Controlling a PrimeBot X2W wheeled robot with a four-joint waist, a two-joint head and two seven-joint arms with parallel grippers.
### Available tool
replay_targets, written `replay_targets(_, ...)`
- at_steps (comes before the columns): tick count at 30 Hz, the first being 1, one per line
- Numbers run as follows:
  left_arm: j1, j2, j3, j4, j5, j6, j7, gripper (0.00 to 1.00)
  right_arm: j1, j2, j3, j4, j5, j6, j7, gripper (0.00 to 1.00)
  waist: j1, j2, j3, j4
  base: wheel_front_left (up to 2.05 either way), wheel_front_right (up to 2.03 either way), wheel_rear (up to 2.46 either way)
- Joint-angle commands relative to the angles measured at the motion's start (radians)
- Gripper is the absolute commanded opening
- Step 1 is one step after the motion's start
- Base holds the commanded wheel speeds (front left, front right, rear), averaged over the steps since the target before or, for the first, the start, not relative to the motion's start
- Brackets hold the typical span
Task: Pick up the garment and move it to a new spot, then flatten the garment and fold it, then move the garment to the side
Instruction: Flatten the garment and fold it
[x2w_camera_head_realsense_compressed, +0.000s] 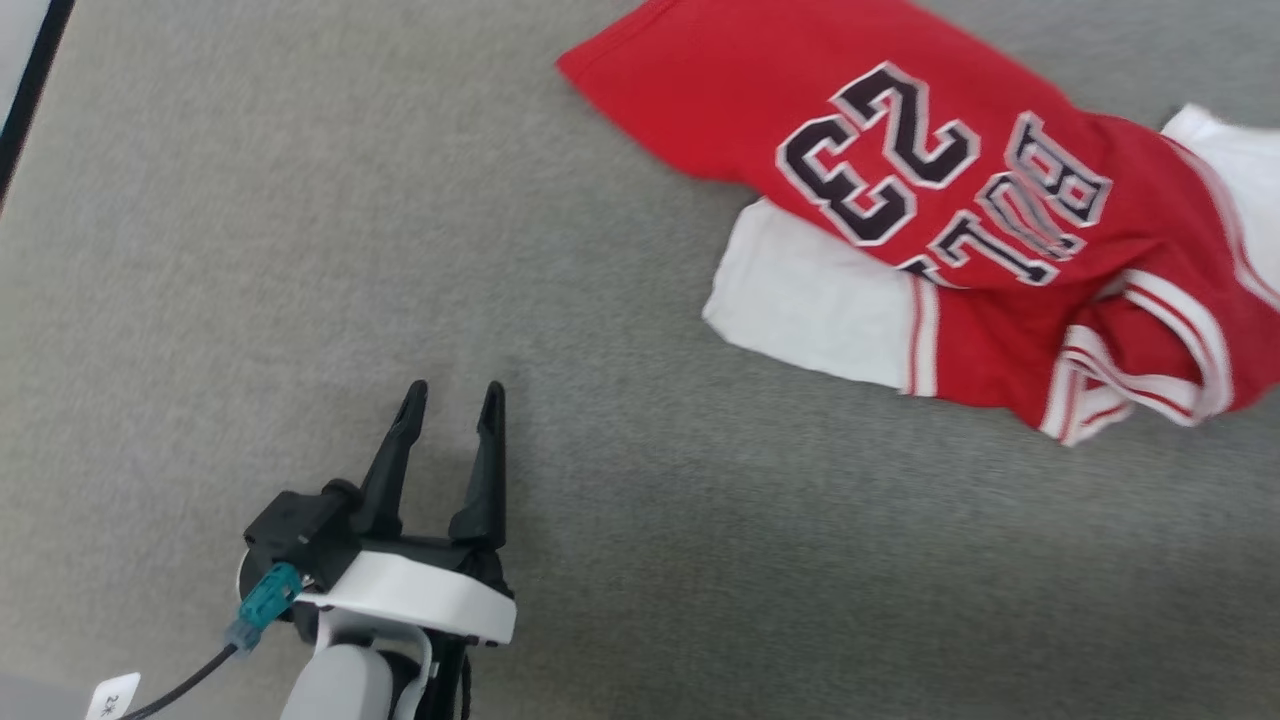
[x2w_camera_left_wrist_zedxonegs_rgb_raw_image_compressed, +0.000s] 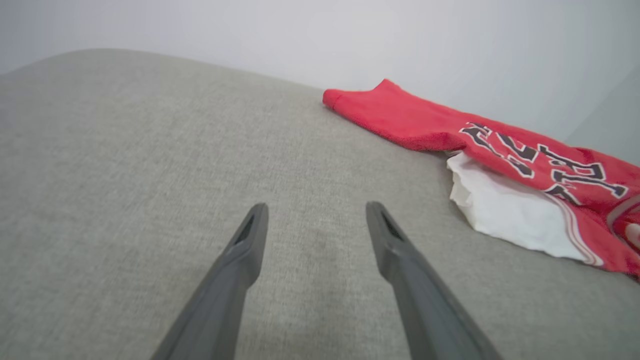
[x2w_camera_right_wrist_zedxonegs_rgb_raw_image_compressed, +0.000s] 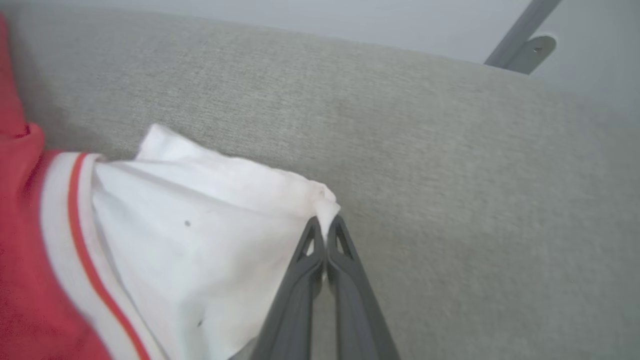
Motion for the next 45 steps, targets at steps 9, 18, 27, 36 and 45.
replay_targets(9,0.052,0.003,0.058,0.013,0.048,-0.018,-0.001,1.00,0.256,-0.016,-0.093,0.087,0.078,-0.001,-0.208,0.00,0.0000,0.0000,-0.127,-0.142,0.00,0.00,0.00)
replay_targets(18,0.078,0.002,0.090,0.027,0.079,-0.028,-0.001,1.00,0.410,0.020,-0.162,0.155,0.123,0.000,-0.312,0.00,0.0000,0.0000,-0.173,-0.186,0.00,0.00,0.00)
replay_targets(27,0.016,0.088,0.001,0.058,0.087,-0.029,-0.001,1.00,0.395,0.082,-0.186,0.196,0.057,-0.001,-0.455,1.00,0.0000,0.0000,-0.203,-0.222,0.00,0.00,0.00)
replay_targets(36,-0.221,0.313,-0.278,0.096,-0.080,-0.029,0.161,1.00,0.381,0.122,-0.243,0.154,-0.041,-0.001,-0.619,1.00,0.0000,0.0000,-0.202,-0.287,0.00,0.00,0.00)
replay_targets(45,-0.470,0.476,-0.515,0.161,-0.463,-0.028,0.619,1.00,0.434,0.232,-0.347,-0.030,-0.177,0.000,-0.632,1.00,0.0000,0.0000,-0.153,-0.400,0.00,0.00,0.00)
